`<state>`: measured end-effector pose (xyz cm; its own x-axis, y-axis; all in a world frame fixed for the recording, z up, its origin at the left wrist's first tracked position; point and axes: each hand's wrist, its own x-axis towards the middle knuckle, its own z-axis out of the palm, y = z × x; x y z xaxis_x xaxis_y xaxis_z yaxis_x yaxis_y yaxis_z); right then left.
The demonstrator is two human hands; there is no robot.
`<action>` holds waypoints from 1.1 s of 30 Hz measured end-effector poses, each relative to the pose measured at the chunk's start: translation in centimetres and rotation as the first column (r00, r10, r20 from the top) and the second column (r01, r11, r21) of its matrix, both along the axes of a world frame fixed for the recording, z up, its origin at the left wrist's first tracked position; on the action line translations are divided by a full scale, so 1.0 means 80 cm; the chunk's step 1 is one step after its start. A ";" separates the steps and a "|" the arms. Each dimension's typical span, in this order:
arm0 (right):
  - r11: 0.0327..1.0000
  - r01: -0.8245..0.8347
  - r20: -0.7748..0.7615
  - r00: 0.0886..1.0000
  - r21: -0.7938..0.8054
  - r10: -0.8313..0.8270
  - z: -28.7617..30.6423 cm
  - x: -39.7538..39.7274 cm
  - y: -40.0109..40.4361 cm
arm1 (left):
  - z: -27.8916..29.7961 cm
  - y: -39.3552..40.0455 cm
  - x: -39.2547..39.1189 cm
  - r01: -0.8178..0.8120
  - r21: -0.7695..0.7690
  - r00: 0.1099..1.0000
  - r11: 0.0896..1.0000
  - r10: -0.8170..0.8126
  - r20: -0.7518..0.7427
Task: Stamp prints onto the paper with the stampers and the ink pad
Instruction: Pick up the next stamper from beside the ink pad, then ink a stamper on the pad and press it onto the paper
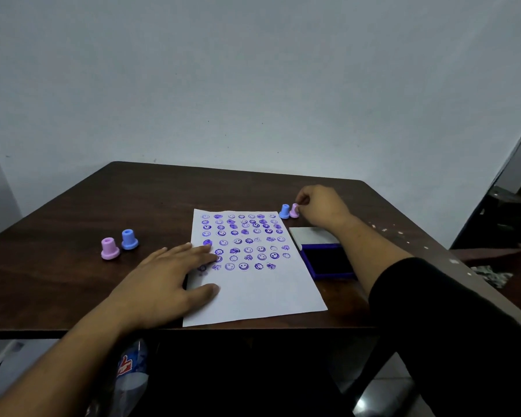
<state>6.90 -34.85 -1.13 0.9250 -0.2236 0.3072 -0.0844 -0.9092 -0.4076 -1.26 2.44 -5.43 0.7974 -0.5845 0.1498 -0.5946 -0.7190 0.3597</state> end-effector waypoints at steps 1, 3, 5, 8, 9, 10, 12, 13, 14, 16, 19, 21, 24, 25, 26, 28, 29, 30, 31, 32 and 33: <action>1.000 -0.002 -0.002 1.000 0.004 0.002 -0.001 0.000 0.000 | 0.000 0.000 0.000 0.000 0.000 1.000 1.000 0.000 0.000; 1.000 -0.001 -0.006 1.000 0.012 0.001 -0.004 0.000 -0.001 | -0.001 0.000 0.001 -0.001 0.000 1.000 1.000 0.001 0.001; 1.000 0.007 -0.008 1.000 0.016 -0.007 -0.005 0.000 0.000 | -0.001 0.000 0.001 -0.004 -0.001 1.000 1.000 0.004 0.003; 1.000 0.011 -0.010 1.000 0.014 -0.011 -0.004 -0.001 0.001 | -0.002 0.000 0.000 -0.004 -0.001 1.000 1.000 0.004 0.003; 1.000 0.014 -0.012 1.000 0.012 -0.014 -0.003 -0.001 0.002 | -0.001 0.000 0.000 -0.004 0.001 1.000 1.000 0.004 0.004; 1.000 0.016 -0.017 1.000 0.012 -0.016 -0.002 -0.001 0.002 | -0.001 0.000 0.000 -0.004 0.001 1.000 1.000 0.004 0.004; 1.000 0.020 -0.027 0.999 0.022 -0.020 -0.001 0.000 0.003 | 0.001 0.000 -0.001 -0.005 0.003 1.000 1.000 0.005 0.005; 0.999 0.023 -0.031 0.999 0.026 -0.022 -0.001 0.000 0.004 | 0.002 0.000 -0.001 -0.006 0.008 1.000 1.000 0.006 0.006; 0.999 0.024 -0.032 0.999 0.026 -0.023 -0.002 0.001 0.005 | 0.002 -0.001 -0.001 -0.007 0.013 1.000 1.000 0.007 0.007; 0.999 0.026 -0.029 0.999 0.028 -0.025 -0.004 0.001 0.006 | 0.001 -0.001 -0.002 -0.009 0.017 1.000 1.000 0.009 0.012; 0.998 0.037 -0.023 0.999 0.049 -0.036 -0.006 0.003 0.007 | 0.000 -0.001 -0.003 -0.011 0.007 1.000 1.000 0.011 0.021; 0.997 0.044 -0.015 0.999 0.065 -0.043 -0.008 0.004 0.008 | -0.001 -0.001 -0.003 -0.012 0.001 1.000 1.000 0.012 0.023; 0.995 0.052 -0.007 0.999 0.080 -0.051 -0.010 0.005 0.008 | 0.000 -0.001 -0.003 -0.012 0.002 1.000 1.000 0.012 0.028; 0.994 0.055 -0.006 0.998 0.089 -0.055 -0.010 0.006 0.009 | 0.000 -0.001 -0.003 -0.013 0.004 1.000 1.000 0.013 0.028; 0.994 0.057 -0.003 0.998 0.098 -0.057 -0.010 0.006 0.008 | -0.001 -0.001 -0.004 -0.013 0.004 1.000 1.000 0.013 0.027; 0.992 0.058 0.007 0.998 0.110 -0.059 -0.007 0.006 0.008 | -0.001 0.000 -0.004 -0.013 0.002 1.000 1.000 0.013 0.023; 0.992 0.057 0.017 0.998 0.114 -0.060 -0.005 0.006 0.007 | 0.000 0.000 -0.004 -0.013 0.002 1.000 1.000 0.013 0.022; 0.991 0.057 0.030 0.998 0.118 -0.061 -0.003 0.006 0.006 | 0.000 0.000 -0.004 -0.013 0.002 1.000 1.000 0.013 0.022; 0.991 0.058 0.044 0.997 0.123 -0.063 0.000 0.005 0.005 | 0.000 -0.001 -0.004 -0.012 0.002 1.000 1.000 0.012 0.021; 0.990 0.058 0.055 0.996 0.129 -0.065 0.004 0.003 0.005 | 0.000 -0.001 -0.004 -0.013 0.002 1.000 1.000 0.013 0.021; 0.989 0.056 0.063 0.996 0.134 -0.065 0.008 0.001 0.005 | 0.000 -0.001 -0.004 -0.012 0.003 1.000 1.000 0.012 0.021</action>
<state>6.94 -34.48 -0.51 0.8869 -0.3213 0.3320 -0.1062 -0.8411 -0.5303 -1.59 2.36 -5.46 0.8013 -0.5750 0.1652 -0.5931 -0.7274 0.3450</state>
